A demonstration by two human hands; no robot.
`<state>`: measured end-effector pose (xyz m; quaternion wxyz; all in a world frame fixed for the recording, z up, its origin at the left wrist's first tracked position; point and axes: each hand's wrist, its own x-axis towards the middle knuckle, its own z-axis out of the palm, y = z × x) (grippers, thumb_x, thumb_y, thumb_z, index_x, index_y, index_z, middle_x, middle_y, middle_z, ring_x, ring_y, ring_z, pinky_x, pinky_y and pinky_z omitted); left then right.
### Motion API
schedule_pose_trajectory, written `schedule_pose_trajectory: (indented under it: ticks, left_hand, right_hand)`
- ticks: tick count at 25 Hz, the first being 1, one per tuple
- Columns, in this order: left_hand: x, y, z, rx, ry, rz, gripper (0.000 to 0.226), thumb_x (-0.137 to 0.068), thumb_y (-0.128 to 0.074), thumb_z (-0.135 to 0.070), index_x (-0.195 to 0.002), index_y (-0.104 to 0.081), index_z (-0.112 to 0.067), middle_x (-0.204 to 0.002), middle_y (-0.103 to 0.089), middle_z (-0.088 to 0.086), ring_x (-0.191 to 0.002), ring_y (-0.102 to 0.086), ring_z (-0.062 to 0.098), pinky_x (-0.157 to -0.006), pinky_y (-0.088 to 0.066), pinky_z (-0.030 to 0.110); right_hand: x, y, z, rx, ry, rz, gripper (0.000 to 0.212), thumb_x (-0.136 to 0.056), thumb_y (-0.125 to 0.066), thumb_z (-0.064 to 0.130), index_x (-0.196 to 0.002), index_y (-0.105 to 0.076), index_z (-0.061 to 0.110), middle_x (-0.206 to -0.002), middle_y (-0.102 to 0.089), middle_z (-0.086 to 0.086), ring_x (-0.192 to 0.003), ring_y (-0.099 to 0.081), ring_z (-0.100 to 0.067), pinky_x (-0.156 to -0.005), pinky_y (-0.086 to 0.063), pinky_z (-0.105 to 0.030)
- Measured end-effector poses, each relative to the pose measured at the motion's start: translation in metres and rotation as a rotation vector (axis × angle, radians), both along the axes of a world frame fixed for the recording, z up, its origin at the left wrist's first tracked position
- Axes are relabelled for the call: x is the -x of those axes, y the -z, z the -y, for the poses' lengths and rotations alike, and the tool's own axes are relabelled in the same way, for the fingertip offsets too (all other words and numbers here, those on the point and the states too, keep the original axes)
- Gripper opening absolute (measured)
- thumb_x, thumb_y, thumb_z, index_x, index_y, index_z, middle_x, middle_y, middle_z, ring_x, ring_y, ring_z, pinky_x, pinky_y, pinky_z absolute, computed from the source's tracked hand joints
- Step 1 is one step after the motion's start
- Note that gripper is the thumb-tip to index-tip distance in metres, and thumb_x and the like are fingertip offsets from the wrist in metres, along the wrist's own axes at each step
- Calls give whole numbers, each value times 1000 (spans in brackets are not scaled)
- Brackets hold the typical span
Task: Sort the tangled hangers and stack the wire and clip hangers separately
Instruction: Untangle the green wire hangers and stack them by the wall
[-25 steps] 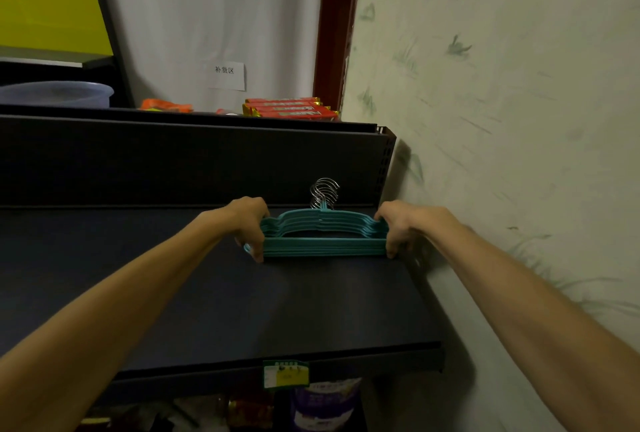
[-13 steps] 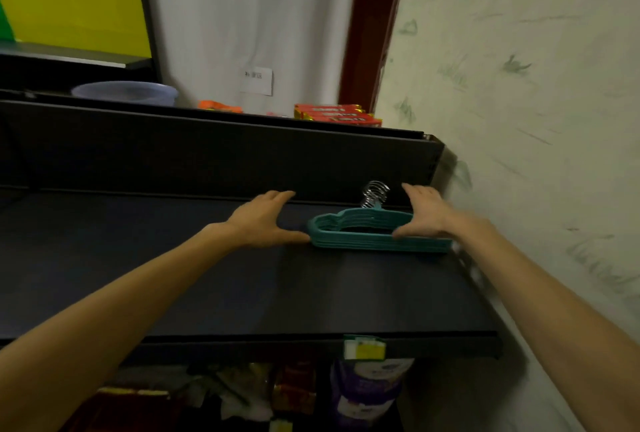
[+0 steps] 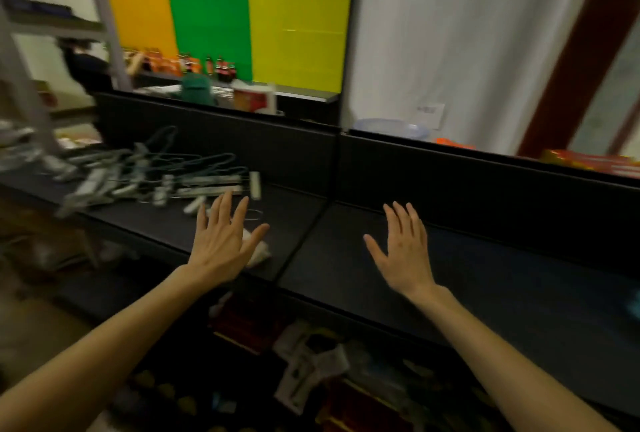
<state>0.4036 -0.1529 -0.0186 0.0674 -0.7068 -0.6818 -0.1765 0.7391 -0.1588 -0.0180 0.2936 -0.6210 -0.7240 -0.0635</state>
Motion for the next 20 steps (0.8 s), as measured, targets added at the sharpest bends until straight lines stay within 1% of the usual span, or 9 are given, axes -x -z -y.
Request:
schedule_pose_trajectory:
  ticks: [2, 6, 9, 11, 13, 15, 17, 19, 20]
  left_hand:
    - [69, 1, -2, 25, -84, -2, 95, -86, -1, -82, -161, -7, -23, -169, 6, 7, -155, 3, 26, -124, 3, 48]
    - [177, 4, -26, -5, -164, 89, 88, -92, -16, -75, -158, -21, -18, -168, -8, 11, -153, -12, 29, -123, -13, 48]
    - [238, 0, -70, -25, -157, 104, 83, -94, -22, -74, -155, -25, -18, -166, -15, 13, -151, -21, 32, -120, -21, 48]
    - [273, -6, -111, -49, -145, 78, 78, -97, -29, -69, -156, -25, -18, -166, -15, 13, -150, -21, 32, -119, -22, 49]
    - [301, -17, -154, -50, -111, 37, 76, -98, -32, -66, -156, -26, -17, -166, -16, 13, -150, -22, 32, -119, -23, 48]
    - [326, -29, -198, -5, -63, 1, 79, -96, -35, -69, -156, -28, -17, -165, -19, 12, -149, -25, 31, -119, -26, 46]
    - [347, -35, -237, 109, -28, -28, 86, -92, -39, -73, -157, -25, -17, -163, -24, 13, -147, -30, 32, -118, -30, 46]
    - [362, -32, -263, 150, 30, -33, 87, -92, -41, -73, -156, -25, -17, -158, -35, 13, -140, -41, 31, -112, -37, 46]
    - [370, -29, -273, 119, 70, -12, 83, -93, -41, -71, -156, -27, -18, -153, -43, 12, -133, -49, 30, -106, -42, 45]
  right_hand:
    - [78, -7, -26, 33, -115, 14, 73, -99, -49, 52, -157, -26, 14, -164, -23, -7, -155, -7, -25, -125, -15, -47]
    - [212, -18, -85, 75, -318, 85, 74, -97, -56, 47, -157, -26, 17, -163, -26, -5, -154, -13, -23, -125, -16, -41]
    - [292, -25, -142, 86, -388, 84, 72, -96, -59, 40, -156, -28, 17, -159, -33, -5, -151, -22, -23, -124, -22, -41]
    - [339, -28, -187, 109, -398, 50, 71, -94, -62, 34, -155, -30, 18, -158, -35, -5, -149, -25, -23, -122, -26, -44]
    - [373, -34, -232, 156, -390, 3, 71, -93, -64, 33, -155, -32, 18, -158, -36, -6, -149, -26, -24, -121, -28, -44]
    - [402, -41, -270, 222, -382, -43, 71, -93, -64, 40, -154, -35, 17, -155, -41, -7, -147, -31, -26, -119, -32, -44]
    - [435, -45, -300, 282, -396, -78, 68, -93, -62, 51, -149, -44, 17, -148, -51, -5, -138, -45, -24, -113, -40, -41]
    - [465, -46, -318, 361, -414, -99, 62, -91, -60, 59, -139, -56, 20, -133, -63, -1, -123, -58, -20, -105, -46, -40]
    - [479, -45, -323, 398, -420, -44, 57, -91, -59, 62, -131, -63, 22, -124, -68, 1, -116, -61, -19, -104, -47, -44]
